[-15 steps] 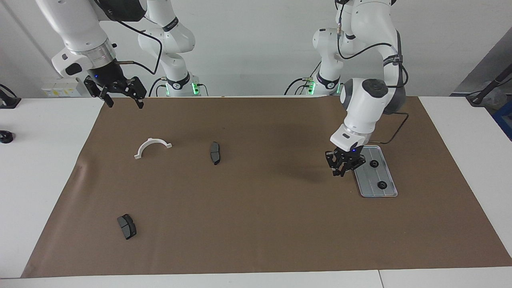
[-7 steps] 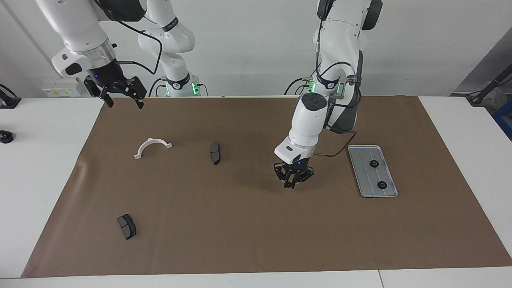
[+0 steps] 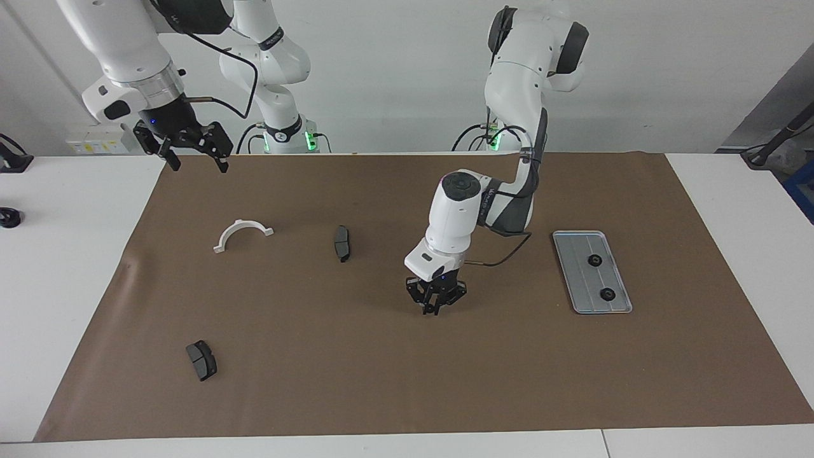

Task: Place bearing gear from tray to pile
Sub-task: 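Carry the ring to the table center and open the left gripper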

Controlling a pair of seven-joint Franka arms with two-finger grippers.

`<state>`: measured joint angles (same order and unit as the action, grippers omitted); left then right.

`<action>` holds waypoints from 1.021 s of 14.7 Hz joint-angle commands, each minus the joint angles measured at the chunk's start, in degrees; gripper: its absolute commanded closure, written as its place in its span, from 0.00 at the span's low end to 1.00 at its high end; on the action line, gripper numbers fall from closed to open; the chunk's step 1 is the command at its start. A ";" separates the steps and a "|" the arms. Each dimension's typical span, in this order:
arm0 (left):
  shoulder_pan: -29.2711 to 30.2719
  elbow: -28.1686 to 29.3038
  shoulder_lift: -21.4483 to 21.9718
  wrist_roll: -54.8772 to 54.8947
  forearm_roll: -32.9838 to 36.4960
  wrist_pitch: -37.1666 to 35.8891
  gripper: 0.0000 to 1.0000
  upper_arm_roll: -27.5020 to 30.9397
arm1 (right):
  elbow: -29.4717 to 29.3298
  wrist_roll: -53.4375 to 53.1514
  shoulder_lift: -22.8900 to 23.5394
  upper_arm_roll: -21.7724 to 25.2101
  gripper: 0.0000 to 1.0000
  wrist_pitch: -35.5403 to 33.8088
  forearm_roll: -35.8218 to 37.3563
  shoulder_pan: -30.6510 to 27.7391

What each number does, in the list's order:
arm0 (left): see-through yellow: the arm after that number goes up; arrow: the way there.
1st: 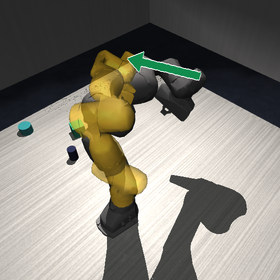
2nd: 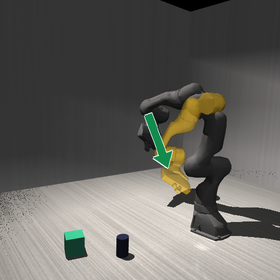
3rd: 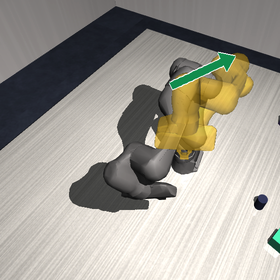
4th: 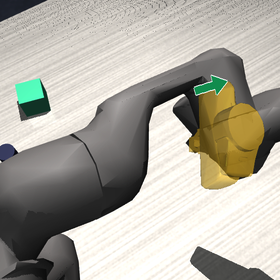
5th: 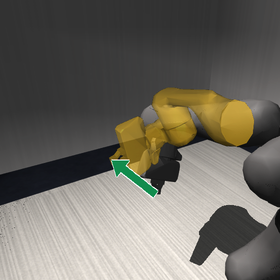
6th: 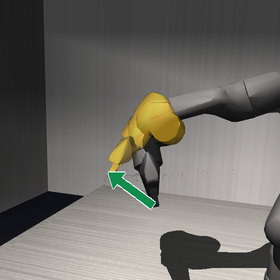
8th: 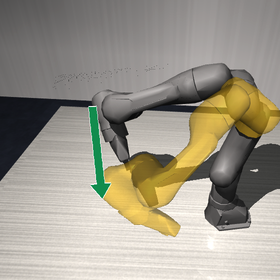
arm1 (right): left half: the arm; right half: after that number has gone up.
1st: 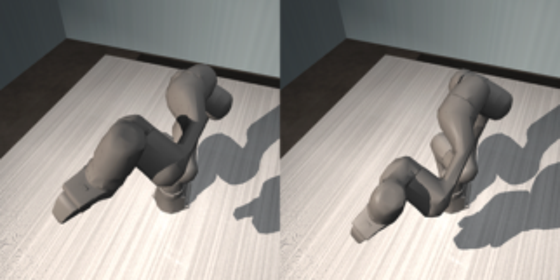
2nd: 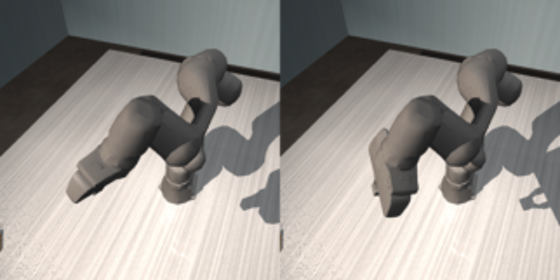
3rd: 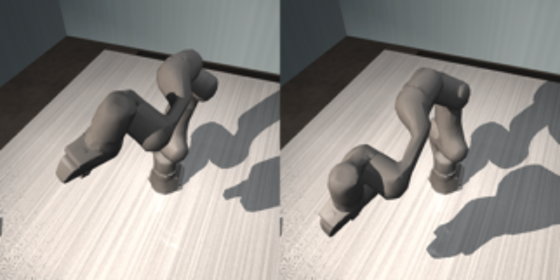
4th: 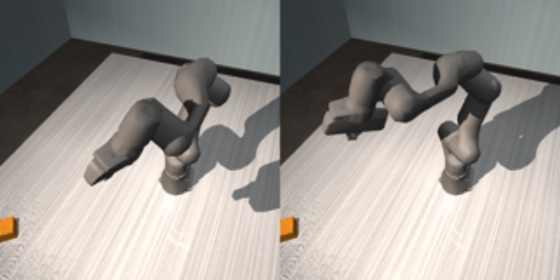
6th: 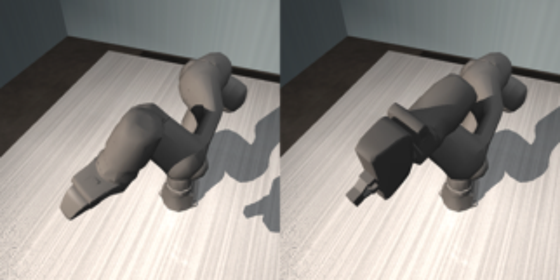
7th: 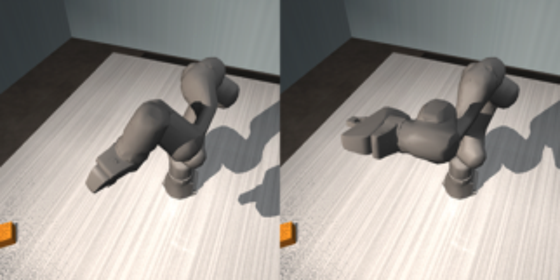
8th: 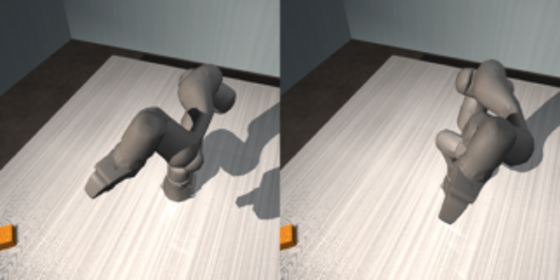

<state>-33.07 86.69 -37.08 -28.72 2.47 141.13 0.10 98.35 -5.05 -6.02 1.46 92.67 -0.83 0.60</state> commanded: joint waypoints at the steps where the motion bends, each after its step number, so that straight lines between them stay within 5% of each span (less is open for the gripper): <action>1: -1.03 -2.40 -0.98 -1.87 1.40 0.02 0.00 1.49 | -0.35 -0.31 0.04 -0.40 0.00 -0.39 0.04 -0.25; 7: 1.07 -0.04 5.07 -0.99 1.49 -8.76 0.00 1.66 | -0.35 -0.31 0.04 -0.40 0.00 -0.39 0.04 -0.25; 15: 9.50 22.36 23.35 14.03 1.49 -9.20 0.00 1.57 | -0.35 -0.31 0.04 -0.40 0.00 -0.39 0.04 -0.25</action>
<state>-26.22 101.10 -20.38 -18.11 3.10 132.03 2.16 98.35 -5.05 -6.02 1.46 92.67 -0.83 0.60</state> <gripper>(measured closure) 0.000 0.000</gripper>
